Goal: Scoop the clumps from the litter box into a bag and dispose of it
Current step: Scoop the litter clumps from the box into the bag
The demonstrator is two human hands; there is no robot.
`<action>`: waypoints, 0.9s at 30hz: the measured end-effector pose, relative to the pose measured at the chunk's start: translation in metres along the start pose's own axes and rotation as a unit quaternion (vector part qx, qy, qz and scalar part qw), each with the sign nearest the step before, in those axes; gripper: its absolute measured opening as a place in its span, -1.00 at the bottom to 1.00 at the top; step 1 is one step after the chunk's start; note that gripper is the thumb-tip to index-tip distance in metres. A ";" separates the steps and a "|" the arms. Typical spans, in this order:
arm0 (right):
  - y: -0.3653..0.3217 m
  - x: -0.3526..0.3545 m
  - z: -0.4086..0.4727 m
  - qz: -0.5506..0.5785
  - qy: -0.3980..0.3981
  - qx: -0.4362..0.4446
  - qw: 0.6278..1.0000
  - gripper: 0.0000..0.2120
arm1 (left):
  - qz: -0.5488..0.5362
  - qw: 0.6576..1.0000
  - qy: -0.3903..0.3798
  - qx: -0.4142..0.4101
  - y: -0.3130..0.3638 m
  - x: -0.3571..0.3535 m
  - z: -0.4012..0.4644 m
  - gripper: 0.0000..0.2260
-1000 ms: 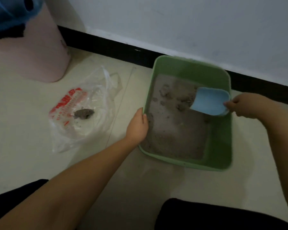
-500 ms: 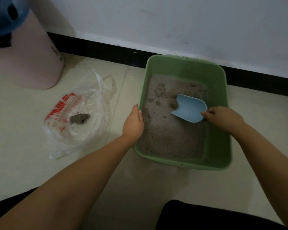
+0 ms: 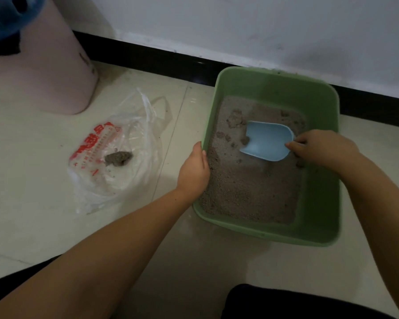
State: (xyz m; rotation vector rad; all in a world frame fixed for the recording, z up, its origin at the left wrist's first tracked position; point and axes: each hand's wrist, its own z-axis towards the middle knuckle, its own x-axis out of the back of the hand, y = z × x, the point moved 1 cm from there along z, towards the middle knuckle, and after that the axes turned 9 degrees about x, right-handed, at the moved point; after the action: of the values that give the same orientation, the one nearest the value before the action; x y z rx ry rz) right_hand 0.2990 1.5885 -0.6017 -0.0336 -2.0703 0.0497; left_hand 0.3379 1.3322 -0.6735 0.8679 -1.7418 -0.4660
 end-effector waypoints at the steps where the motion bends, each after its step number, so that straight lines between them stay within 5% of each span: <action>1: -0.003 -0.001 0.002 0.024 -0.010 0.019 0.999 -0.62 | -0.001 1.000 0.000 -0.001 0.001 0.001 0.000 -0.70; 6: -0.014 -0.025 0.009 0.155 -0.023 0.037 0.987 -0.52 | -0.006 1.000 -0.003 -0.002 0.002 0.001 0.000 -0.72; 11: -0.008 -0.047 0.008 0.383 -0.038 -0.029 0.922 -0.60 | -0.006 1.000 -0.001 -0.002 0.000 0.001 0.000 -0.72; 16: -0.026 -0.048 0.021 0.195 0.029 0.047 0.979 -0.66 | -0.008 1.000 -0.001 -0.007 0.001 0.001 -0.001 -0.71; 21: -0.035 -0.029 0.035 0.073 0.088 0.084 0.990 -0.75 | -0.018 1.000 -0.002 -0.002 0.002 0.003 -0.001 -0.72; 24: -0.024 -0.038 0.034 0.134 0.070 0.083 0.985 -0.72 | -0.013 1.000 -0.004 0.001 0.001 0.002 -0.001 -0.73; 27: -0.016 -0.062 0.020 0.318 0.054 0.067 0.944 -0.64 | -0.005 1.000 -0.003 0.002 0.001 0.003 -0.002 -0.73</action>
State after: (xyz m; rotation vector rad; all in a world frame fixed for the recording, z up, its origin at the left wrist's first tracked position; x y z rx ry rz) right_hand 0.3112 1.5689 -0.6650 -0.6068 -1.8647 0.5697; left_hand 0.3388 1.3313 -0.6700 0.8778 -1.7458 -0.4730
